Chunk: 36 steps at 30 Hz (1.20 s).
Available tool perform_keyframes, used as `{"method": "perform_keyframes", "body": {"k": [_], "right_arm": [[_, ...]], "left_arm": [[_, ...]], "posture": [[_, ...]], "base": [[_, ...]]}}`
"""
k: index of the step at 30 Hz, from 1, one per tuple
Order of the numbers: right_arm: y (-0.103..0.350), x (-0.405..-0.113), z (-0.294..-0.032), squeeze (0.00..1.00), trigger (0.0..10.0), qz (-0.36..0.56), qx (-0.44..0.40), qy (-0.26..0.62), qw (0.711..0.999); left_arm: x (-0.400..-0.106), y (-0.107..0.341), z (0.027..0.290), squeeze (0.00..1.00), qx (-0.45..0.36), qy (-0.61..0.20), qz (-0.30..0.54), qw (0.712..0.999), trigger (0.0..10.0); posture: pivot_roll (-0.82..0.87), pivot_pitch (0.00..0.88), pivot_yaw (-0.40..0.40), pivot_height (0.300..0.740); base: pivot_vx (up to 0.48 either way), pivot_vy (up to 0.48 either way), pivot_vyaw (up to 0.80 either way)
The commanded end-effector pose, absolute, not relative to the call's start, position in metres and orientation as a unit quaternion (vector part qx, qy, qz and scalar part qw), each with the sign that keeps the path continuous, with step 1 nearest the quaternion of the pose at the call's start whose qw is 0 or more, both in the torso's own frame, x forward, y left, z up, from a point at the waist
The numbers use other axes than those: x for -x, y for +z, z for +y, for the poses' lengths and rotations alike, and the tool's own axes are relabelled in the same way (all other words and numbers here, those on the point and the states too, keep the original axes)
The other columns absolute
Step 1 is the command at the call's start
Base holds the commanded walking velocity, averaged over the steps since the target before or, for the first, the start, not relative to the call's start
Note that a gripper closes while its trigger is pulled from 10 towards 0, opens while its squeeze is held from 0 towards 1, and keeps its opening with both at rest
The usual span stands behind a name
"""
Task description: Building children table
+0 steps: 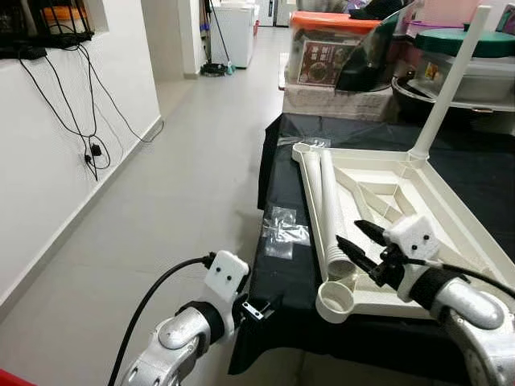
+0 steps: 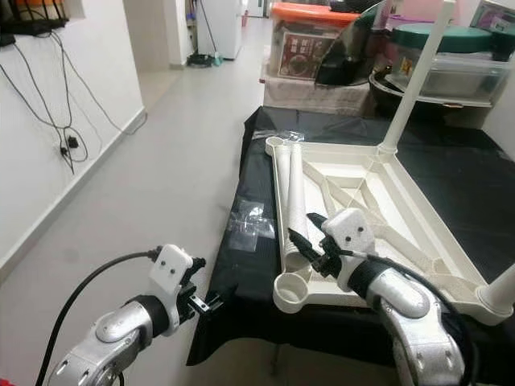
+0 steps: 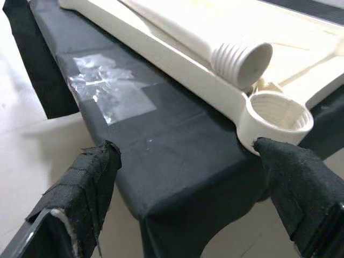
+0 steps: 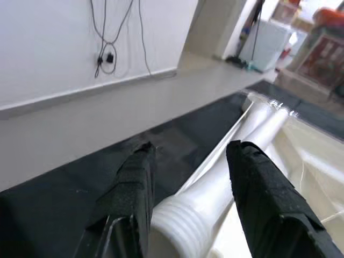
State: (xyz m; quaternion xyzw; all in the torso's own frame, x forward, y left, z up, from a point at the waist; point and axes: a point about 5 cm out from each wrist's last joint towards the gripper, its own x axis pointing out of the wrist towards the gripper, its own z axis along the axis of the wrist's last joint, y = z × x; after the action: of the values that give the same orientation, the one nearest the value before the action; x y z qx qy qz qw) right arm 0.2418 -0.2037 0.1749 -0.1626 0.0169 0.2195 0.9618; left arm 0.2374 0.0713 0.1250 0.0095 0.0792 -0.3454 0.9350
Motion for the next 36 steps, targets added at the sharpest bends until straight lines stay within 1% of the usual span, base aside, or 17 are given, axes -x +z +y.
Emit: {"method": "perform_keyframes", "body": {"k": [1, 3, 5, 6, 7, 13, 16, 20, 27, 36], "right_arm": [[0.166, -0.239, -0.197, 0.0, 10.0, 0.038, 0.177, 0.202, 0.962], [0.166, -0.239, -0.197, 0.0, 10.0, 0.038, 0.177, 0.202, 0.962], [0.153, -0.238, -0.193, 0.0, 10.0, 0.065, 0.206, 0.191, 0.957], [0.153, -0.238, -0.193, 0.0, 10.0, 0.065, 0.206, 0.191, 0.957], [0.15, -0.239, -0.193, 0.0, 10.0, 0.072, 0.228, 0.185, 0.953], [0.147, -0.243, -0.194, 0.0, 10.0, 0.079, 0.265, 0.155, 0.948], [0.145, -0.245, -0.195, 0.0, 10.0, 0.078, 0.305, 0.136, 0.939], [0.143, -0.247, -0.194, 0.0, 10.0, 0.083, 0.316, 0.132, 0.936], [0.132, -0.246, -0.188, 0.0, 10.0, 0.1, 0.332, 0.156, 0.925], [0.132, -0.249, -0.186, 0.0, 10.0, 0.095, 0.345, 0.155, 0.921]], "left_arm": [[-0.236, 0.125, 0.071, 0.0, -0.026, -0.355, 0.074, 0.932, 10.0], [-0.236, 0.125, 0.071, 0.0, -0.026, -0.355, 0.074, 0.932, 10.0], [-0.234, 0.124, 0.07, 0.0, -0.042, -0.368, 0.07, 0.926, 10.0], [-0.234, 0.124, 0.07, 0.0, -0.042, -0.368, 0.07, 0.926, 10.0], [-0.233, 0.124, 0.069, 0.0, -0.046, -0.371, 0.069, 0.925, 10.0], [-0.231, 0.124, 0.068, 0.0, -0.046, -0.374, 0.069, 0.924, 10.0], [-0.229, 0.124, 0.067, 0.0, -0.045, -0.376, 0.068, 0.923, 10.0], [-0.228, 0.125, 0.067, 0.0, -0.045, -0.378, 0.067, 0.922, 10.0], [-0.225, 0.125, 0.065, 0.0, -0.041, -0.38, 0.068, 0.922, 10.0], [-0.223, 0.125, 0.064, 0.0, -0.04, -0.38, 0.068, 0.921, 10.0]], "posture": [[0.07, 0.0, -0.044, 0.74], [0.07, 0.0, -0.044, 0.74], [0.08, 0.0, -0.05, 0.74], [0.08, 0.0, -0.05, 0.74], [0.08, 0.0, -0.049, 0.74], [0.08, 0.0, -0.056, 0.74], [0.08, 0.0, -0.061, 0.74], [0.08, 0.0, -0.061, 0.74], [0.08, 0.0, -0.074, 0.74], [0.08, 0.0, -0.078, 0.74]], "base": [[0.0, 0.0, 0.0], [0.0, 0.0, 0.0], [0.0, 0.0, 0.0], [0.0, 0.0, 0.0], [0.0, 0.0, 0.0], [0.0, 0.0, 0.0], [0.0, 0.0, 0.0], [0.0, 0.0, 0.0], [0.0, 0.0, 0.0], [0.0, 0.0, 0.0]]}}
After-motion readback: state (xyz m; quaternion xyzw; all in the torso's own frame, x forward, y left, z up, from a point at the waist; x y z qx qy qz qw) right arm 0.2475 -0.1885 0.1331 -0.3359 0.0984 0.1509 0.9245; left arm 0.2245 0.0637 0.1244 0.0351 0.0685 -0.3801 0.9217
